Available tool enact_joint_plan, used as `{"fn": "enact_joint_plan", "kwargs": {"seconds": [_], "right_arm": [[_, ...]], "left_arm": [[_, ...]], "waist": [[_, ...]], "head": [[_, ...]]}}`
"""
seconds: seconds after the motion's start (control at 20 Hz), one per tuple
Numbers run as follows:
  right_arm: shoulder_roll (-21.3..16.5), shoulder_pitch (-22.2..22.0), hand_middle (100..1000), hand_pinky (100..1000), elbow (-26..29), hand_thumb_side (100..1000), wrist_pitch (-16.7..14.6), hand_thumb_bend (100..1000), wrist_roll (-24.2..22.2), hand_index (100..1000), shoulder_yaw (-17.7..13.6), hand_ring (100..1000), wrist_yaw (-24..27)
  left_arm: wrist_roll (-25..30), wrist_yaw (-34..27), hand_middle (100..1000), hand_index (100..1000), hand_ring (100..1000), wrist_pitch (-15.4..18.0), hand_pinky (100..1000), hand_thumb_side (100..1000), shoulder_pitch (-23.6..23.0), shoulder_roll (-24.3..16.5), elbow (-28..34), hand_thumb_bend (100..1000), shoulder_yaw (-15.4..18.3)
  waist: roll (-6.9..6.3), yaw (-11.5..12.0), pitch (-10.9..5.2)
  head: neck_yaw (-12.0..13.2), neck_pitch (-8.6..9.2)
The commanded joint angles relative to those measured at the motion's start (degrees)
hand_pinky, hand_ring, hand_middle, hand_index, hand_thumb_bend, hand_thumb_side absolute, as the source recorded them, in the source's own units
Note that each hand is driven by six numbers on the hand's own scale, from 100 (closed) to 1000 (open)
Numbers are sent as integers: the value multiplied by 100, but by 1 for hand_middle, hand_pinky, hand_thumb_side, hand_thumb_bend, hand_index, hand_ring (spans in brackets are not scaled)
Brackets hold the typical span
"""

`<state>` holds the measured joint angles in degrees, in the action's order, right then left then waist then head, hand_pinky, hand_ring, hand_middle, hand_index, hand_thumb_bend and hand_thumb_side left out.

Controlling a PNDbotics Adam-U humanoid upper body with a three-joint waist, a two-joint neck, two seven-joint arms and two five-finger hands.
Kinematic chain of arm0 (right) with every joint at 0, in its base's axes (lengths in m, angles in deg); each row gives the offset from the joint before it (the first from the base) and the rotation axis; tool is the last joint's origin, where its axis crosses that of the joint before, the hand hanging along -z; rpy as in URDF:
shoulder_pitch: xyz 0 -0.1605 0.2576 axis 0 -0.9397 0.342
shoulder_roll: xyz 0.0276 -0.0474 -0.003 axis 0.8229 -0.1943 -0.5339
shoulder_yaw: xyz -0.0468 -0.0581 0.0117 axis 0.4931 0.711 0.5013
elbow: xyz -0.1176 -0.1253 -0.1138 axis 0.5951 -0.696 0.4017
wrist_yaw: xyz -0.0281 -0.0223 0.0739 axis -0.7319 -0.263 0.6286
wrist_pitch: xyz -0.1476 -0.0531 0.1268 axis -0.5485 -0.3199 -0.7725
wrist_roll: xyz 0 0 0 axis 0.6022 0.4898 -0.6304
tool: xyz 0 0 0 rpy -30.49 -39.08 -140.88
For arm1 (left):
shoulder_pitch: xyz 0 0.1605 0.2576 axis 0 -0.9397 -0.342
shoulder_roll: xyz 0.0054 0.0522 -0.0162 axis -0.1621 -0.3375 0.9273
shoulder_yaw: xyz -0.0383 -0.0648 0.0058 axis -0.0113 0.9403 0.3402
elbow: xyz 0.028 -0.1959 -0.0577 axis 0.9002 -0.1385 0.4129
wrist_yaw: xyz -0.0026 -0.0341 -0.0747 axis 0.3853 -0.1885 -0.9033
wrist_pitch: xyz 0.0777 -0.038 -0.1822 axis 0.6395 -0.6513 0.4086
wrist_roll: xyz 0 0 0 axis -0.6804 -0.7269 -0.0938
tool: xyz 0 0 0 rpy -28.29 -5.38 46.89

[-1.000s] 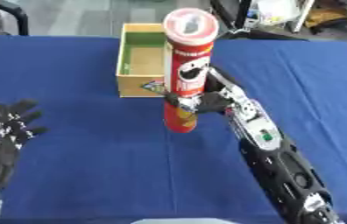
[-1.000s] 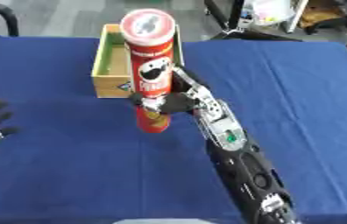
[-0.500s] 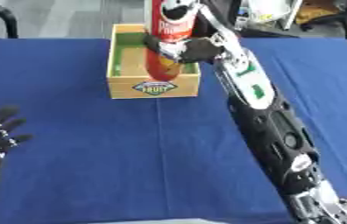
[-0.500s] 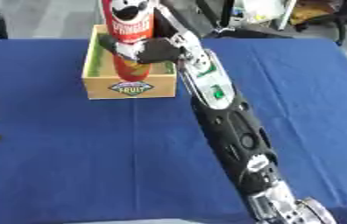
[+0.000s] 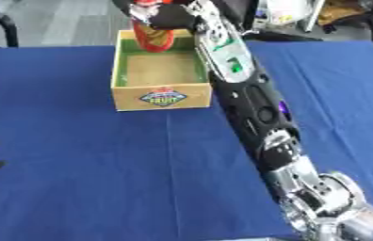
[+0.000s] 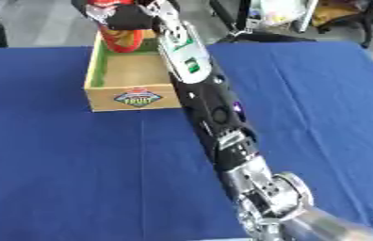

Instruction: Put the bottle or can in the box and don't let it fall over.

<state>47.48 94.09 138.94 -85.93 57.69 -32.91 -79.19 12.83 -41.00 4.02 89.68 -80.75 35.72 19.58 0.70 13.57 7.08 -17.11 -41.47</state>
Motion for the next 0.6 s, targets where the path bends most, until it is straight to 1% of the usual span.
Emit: {"fn": "enact_joint_plan", "kwargs": {"seconds": [0.05,0.2,0.4,0.6], "right_arm": [[-79,274,386,438,-218,100,115,268,335,472,-346,454,-255],[-137,340,387,441,-499,100,234,254,569,472,-564,455,-333],[-181,292,387,443,-843,100,334,228,832,473,-778,455,-319],[-195,175,389,446,-1136,100,385,213,1076,474,-910,456,-236]], "left_arm": [[40,-36,915,931,916,6,777,940,90,-44,101,396,-21],[44,-41,915,931,916,5,777,940,109,-45,91,397,-24],[62,-45,915,931,916,6,777,940,129,-38,81,398,-38],[58,-54,915,931,916,11,777,940,137,-35,80,398,-31]], "waist": [[-31,65,-44],[-28,120,-41],[-36,146,-41],[-49,153,-37]], "head": [[-152,111],[-213,131],[-244,162],[-253,177]]}}
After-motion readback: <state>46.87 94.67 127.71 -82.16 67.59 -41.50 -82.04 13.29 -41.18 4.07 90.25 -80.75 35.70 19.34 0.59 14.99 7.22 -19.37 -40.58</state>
